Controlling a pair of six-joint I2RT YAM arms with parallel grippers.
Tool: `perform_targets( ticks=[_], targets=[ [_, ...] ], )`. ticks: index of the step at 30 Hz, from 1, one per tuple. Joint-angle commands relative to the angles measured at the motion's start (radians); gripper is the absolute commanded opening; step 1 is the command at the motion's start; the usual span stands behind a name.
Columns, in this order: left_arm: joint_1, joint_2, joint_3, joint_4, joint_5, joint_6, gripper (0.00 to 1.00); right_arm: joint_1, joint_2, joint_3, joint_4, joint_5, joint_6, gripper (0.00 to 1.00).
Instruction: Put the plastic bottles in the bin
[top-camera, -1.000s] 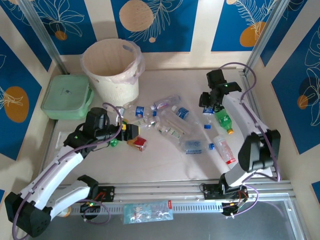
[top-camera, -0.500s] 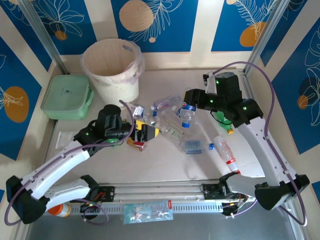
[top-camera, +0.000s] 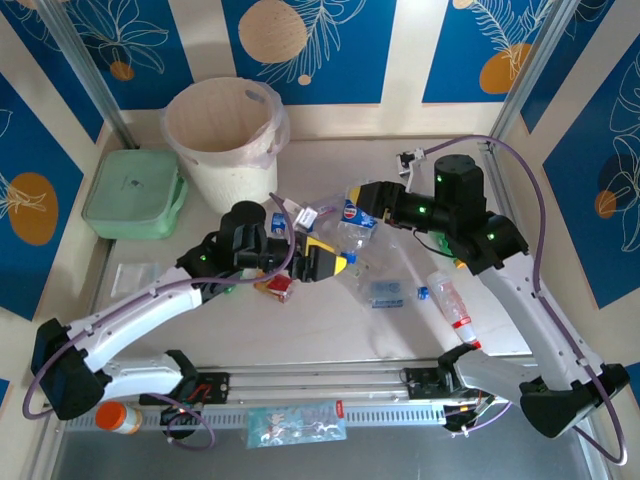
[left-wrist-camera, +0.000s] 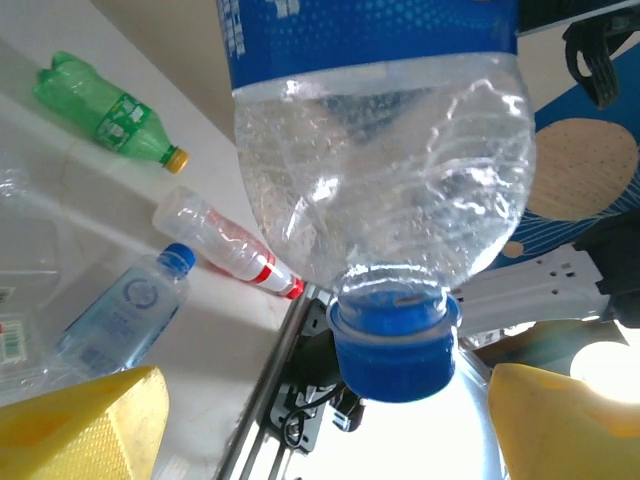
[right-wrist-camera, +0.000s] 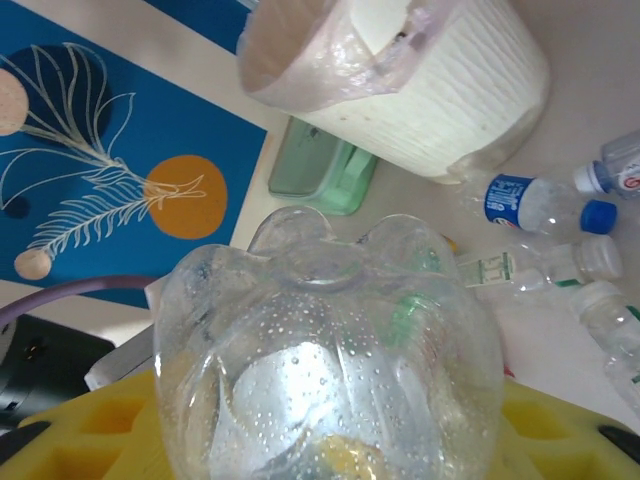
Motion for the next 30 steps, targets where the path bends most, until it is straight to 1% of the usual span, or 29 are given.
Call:
perform_targets(
  ticks=[1, 5, 12, 16, 19, 23, 26, 29, 30],
  targets=[
    [-0.011, 0.010, 0.039, 0.074, 0.047, -0.034, 0.80, 0.015, -0.025, -0.027, 0.054, -0.030, 0.034, 0.51],
    [-0.019, 0.035, 0.043, 0.132, 0.080, -0.075, 0.71, 0.041, -0.032, -0.040, 0.070, -0.006, 0.038, 0.51],
    [-0.037, 0.062, 0.064, 0.157, 0.101, -0.094, 0.55, 0.074, -0.046, -0.045, 0.078, 0.046, 0.031, 0.51],
    [-0.039, 0.069, 0.073, 0.165, 0.107, -0.096, 0.38, 0.077, -0.051, -0.053, 0.077, 0.058, 0.021, 0.52],
    [-0.040, 0.071, 0.081, 0.162, 0.109, -0.092, 0.29, 0.077, -0.058, -0.062, 0.071, 0.069, 0.014, 0.52],
    [-0.043, 0.070, 0.088, 0.149, 0.104, -0.077, 0.20, 0.078, -0.068, -0.071, 0.071, 0.073, 0.006, 0.52],
    [-0.046, 0.061, 0.107, 0.105, 0.091, -0.047, 0.13, 0.079, -0.071, -0.056, 0.044, 0.085, -0.015, 0.64],
    [-0.042, 0.049, 0.146, -0.006, 0.043, 0.030, 0.08, 0.070, -0.092, -0.029, 0.000, 0.119, -0.048, 0.75],
    [-0.039, 0.044, 0.159, -0.045, 0.016, 0.051, 0.06, 0.064, -0.102, -0.017, -0.016, 0.131, -0.061, 0.80]
  ],
)
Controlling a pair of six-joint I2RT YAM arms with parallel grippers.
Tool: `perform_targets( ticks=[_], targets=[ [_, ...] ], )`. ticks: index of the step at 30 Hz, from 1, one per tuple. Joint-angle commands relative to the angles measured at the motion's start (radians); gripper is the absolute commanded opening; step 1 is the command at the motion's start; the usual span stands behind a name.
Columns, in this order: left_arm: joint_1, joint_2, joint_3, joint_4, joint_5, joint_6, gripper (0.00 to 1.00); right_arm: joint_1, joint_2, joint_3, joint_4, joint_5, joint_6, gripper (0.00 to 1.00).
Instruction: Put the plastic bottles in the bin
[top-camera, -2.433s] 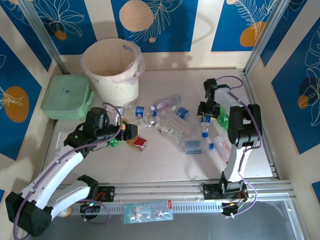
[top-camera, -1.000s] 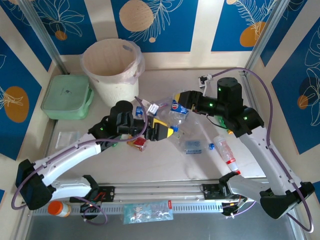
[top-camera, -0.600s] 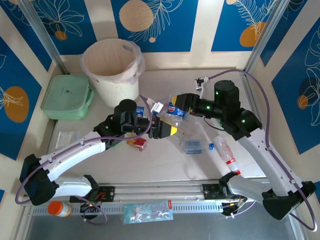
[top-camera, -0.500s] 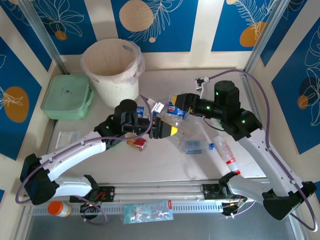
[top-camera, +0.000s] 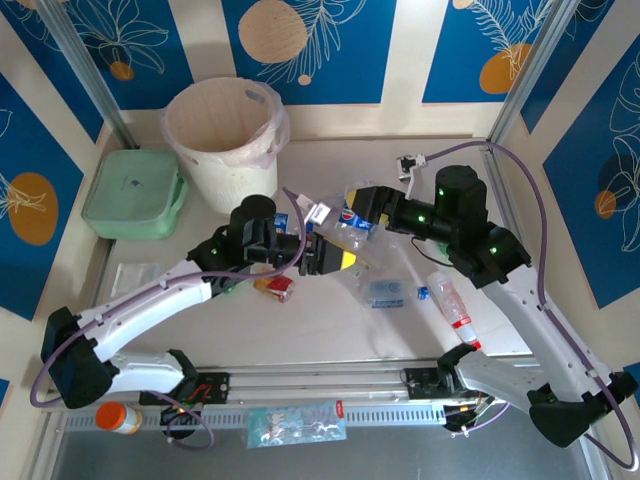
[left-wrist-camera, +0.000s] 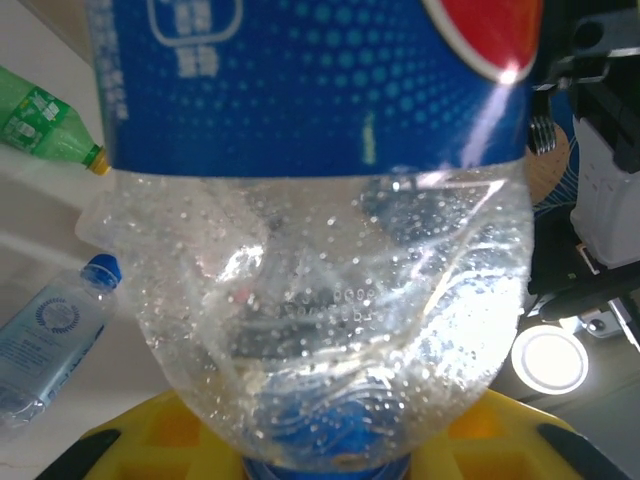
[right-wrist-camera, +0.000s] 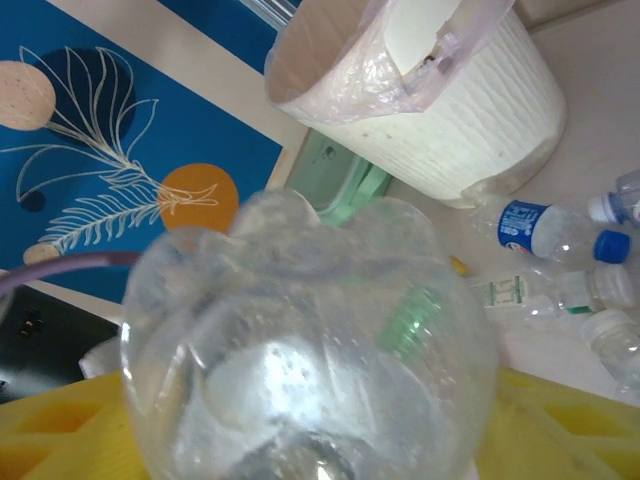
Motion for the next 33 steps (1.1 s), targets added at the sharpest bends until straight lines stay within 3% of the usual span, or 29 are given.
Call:
perform_targets(
  ticks=[1, 5, 11, 15, 21, 26, 31, 33],
  targets=[
    [0.001, -0.030, 0.082, -0.095, -0.073, 0.117, 0.03, -0.011, -0.043, 0.047, -0.085, 0.044, -0.057, 0.82],
    [0.051, -0.034, 0.129, -0.188, -0.156, 0.166, 0.00, -0.042, -0.088, 0.078, -0.125, 0.051, -0.100, 0.83],
    [0.194, 0.002, 0.272, -0.337, -0.263, 0.197, 0.00, -0.081, -0.152, 0.058, -0.120, 0.002, -0.137, 0.82],
    [0.266, 0.072, 0.457, -0.487, -0.434, 0.255, 0.00, -0.084, -0.163, 0.044, -0.142, -0.001, -0.161, 0.81],
    [0.414, 0.261, 0.765, -0.658, -0.601, 0.249, 0.00, -0.087, -0.169, 0.031, -0.170, 0.004, -0.188, 0.80],
    [0.464, 0.441, 1.010, -0.812, -0.785, 0.189, 0.00, -0.092, -0.170, 0.024, -0.191, 0.016, -0.203, 0.80],
    [0.526, 0.649, 1.276, -1.010, -0.776, 0.047, 0.00, -0.100, -0.173, 0.014, -0.214, 0.053, -0.206, 0.80],
    [0.545, 0.687, 1.308, -1.034, -0.763, -0.012, 0.00, -0.104, -0.176, 0.008, -0.213, 0.058, -0.203, 0.80]
  ],
)
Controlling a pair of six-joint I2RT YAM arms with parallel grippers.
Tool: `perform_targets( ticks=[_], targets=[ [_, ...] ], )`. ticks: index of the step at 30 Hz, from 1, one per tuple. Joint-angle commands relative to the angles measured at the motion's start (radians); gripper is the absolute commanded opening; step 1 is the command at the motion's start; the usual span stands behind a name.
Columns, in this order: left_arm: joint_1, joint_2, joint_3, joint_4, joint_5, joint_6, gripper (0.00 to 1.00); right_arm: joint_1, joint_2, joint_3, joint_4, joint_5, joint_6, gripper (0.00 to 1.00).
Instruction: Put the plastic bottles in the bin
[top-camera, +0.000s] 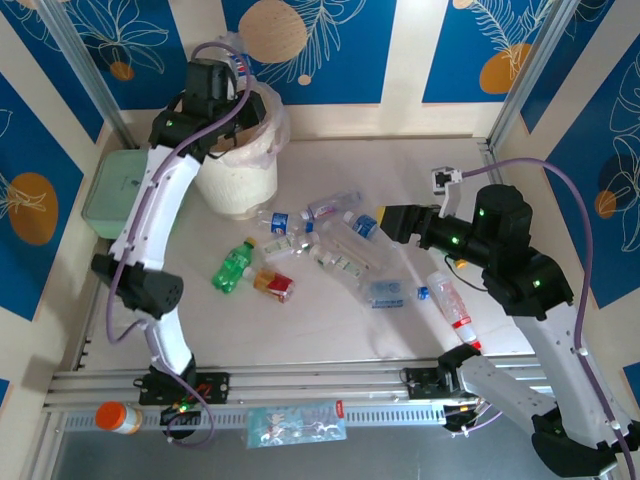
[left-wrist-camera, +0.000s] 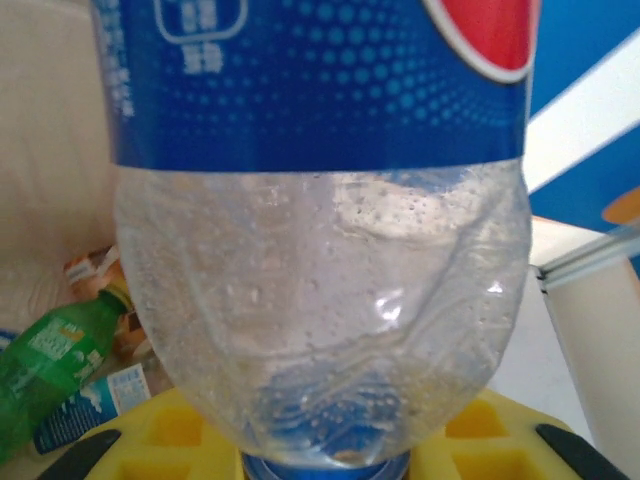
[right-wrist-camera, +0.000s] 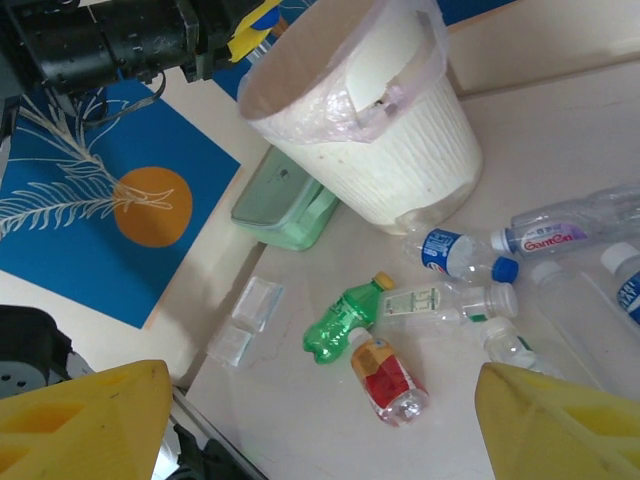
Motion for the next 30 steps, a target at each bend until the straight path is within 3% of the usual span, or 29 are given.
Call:
perform_targets(
  ticks=[1, 11, 14, 18, 25, 30],
  targets=[
    [0.043, 0.055, 0.061, -0.156, -0.016, -0.143, 0.00, -0.008, -0.015, -0.023, -0.020, 0.022, -0.017, 0.79],
    [0.148, 0.173, 0.060, -0.090, 0.122, -0.333, 0.00, -0.019, 0.003, -0.080, 0.003, 0.005, -0.007, 0.79],
    [0.168, 0.203, 0.060, -0.055, 0.155, -0.370, 0.05, -0.019, 0.009, -0.089, 0.007, 0.002, 0.000, 0.79],
    [0.179, 0.235, 0.059, -0.043, 0.208, -0.389, 0.23, -0.020, 0.015, -0.091, 0.010, 0.008, -0.002, 0.79],
    [0.180, 0.240, 0.060, -0.050, 0.193, -0.391, 0.68, -0.027, 0.031, -0.058, -0.007, 0.011, -0.019, 0.79],
    [0.185, 0.230, 0.060, -0.047, 0.187, -0.400, 0.80, -0.028, 0.028, -0.037, -0.038, 0.016, -0.034, 0.79]
  ],
)
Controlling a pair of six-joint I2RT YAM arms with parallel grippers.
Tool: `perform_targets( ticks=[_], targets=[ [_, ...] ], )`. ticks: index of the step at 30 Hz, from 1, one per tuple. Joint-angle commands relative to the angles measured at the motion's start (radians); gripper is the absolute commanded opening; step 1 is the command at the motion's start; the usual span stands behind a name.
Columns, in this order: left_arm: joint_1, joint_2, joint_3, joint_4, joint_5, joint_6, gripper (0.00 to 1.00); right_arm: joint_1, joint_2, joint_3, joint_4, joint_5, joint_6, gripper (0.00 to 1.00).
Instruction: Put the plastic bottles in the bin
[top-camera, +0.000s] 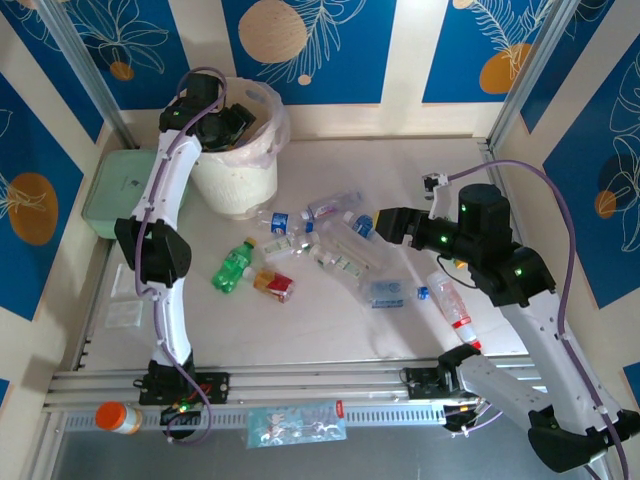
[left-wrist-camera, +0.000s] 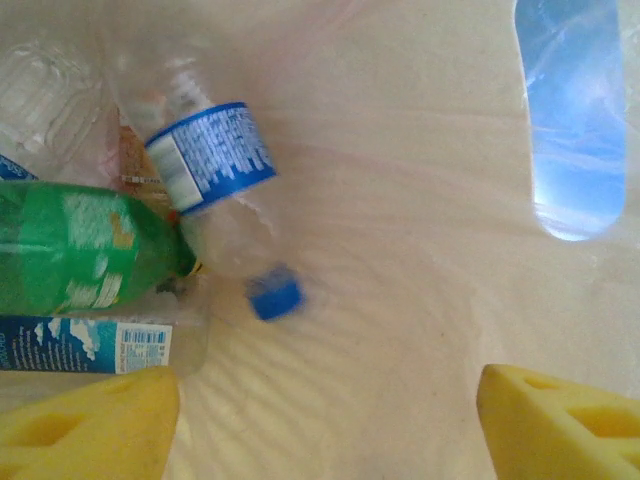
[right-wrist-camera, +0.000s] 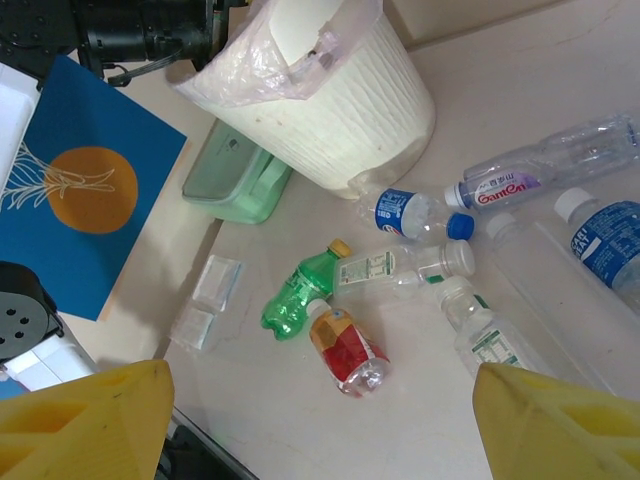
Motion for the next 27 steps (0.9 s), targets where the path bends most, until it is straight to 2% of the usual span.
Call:
perform_targets(
  ticks=[1, 10, 17, 21, 27],
  targets=[
    [0.011, -0.015, 0.035, 0.010, 0.007, -0.011, 0.80, -0.006, -0.007, 0.040, -0.030, 0.010, -0.024, 0.79],
    [0.010, -0.085, 0.035, 0.013, 0.006, 0.024, 0.79, -0.009, -0.023, 0.063, -0.067, 0.027, -0.037, 0.79],
    [-0.012, -0.241, 0.008, 0.014, -0.078, 0.131, 0.78, -0.011, -0.029, 0.069, -0.100, 0.035, -0.044, 0.79],
    [-0.052, -0.367, -0.100, 0.059, -0.073, 0.172, 0.77, -0.010, -0.019, 0.076, -0.126, 0.021, -0.045, 0.79],
    [-0.152, -0.584, -0.333, 0.075, -0.140, 0.277, 0.75, -0.009, -0.017, 0.059, -0.150, 0.019, -0.034, 0.79]
  ],
)
